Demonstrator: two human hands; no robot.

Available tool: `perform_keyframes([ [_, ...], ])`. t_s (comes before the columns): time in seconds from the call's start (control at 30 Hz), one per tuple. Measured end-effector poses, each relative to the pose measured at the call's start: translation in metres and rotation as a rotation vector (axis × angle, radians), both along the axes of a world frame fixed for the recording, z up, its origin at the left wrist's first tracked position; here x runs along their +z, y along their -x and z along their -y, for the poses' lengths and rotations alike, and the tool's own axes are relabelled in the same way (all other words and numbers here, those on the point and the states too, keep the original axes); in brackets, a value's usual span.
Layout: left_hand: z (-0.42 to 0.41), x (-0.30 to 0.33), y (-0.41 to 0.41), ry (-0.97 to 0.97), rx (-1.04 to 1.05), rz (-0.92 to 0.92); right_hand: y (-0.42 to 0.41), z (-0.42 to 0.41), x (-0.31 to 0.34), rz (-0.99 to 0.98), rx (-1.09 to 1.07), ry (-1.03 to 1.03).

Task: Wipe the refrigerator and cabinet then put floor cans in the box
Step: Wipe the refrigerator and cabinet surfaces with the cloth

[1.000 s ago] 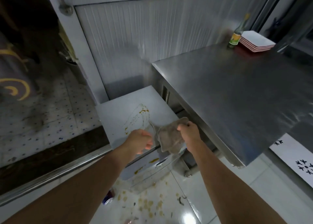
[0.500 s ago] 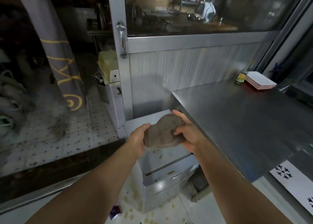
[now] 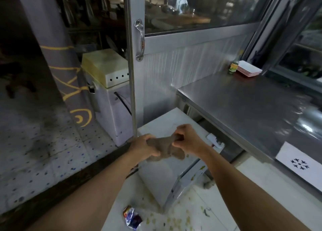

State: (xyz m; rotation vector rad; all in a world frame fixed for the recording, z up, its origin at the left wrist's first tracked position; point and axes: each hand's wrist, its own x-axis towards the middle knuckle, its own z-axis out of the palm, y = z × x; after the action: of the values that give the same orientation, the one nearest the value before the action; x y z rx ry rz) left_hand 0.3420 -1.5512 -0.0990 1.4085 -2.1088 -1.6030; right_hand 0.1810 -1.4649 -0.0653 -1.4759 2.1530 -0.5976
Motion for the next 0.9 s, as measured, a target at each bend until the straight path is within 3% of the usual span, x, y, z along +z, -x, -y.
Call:
perform_keyframes([
  [0.1,0.014,-0.005,-0.015,0.259,-0.128,0.152,-0.017,0.003,-0.003,-0.017,-0.073,-0.070],
  [0.23,0.022,-0.005,-0.013,0.024,-0.145,0.014,-0.021,0.002,-0.013,0.109,-0.384,-0.002],
  [0.43,0.019,-0.006,0.034,-0.067,-0.162,-0.152,-0.006,0.003,-0.038,0.425,-0.715,-0.043],
  [0.47,0.019,-0.006,0.043,-0.071,-0.151,-0.166,-0.001,0.003,-0.041,0.516,-0.759,-0.080],
  [0.53,0.020,-0.009,0.062,-0.119,-0.127,-0.197,0.011,0.002,-0.047,0.897,-0.786,-0.121],
  [0.6,0.021,-0.014,0.080,-0.211,-0.130,-0.204,0.025,0.004,-0.054,1.203,-0.781,0.001],
  [0.7,0.027,-0.025,0.107,-0.232,-0.193,-0.139,0.051,0.019,-0.071,1.098,-0.897,0.220],
  [0.77,0.037,-0.037,0.121,-0.201,-0.221,-0.085,0.068,0.032,-0.084,0.918,-0.944,0.191],
  [0.9,0.064,-0.060,0.137,-0.195,-0.255,-0.030,0.089,0.056,-0.110,0.775,-1.059,0.165],
])
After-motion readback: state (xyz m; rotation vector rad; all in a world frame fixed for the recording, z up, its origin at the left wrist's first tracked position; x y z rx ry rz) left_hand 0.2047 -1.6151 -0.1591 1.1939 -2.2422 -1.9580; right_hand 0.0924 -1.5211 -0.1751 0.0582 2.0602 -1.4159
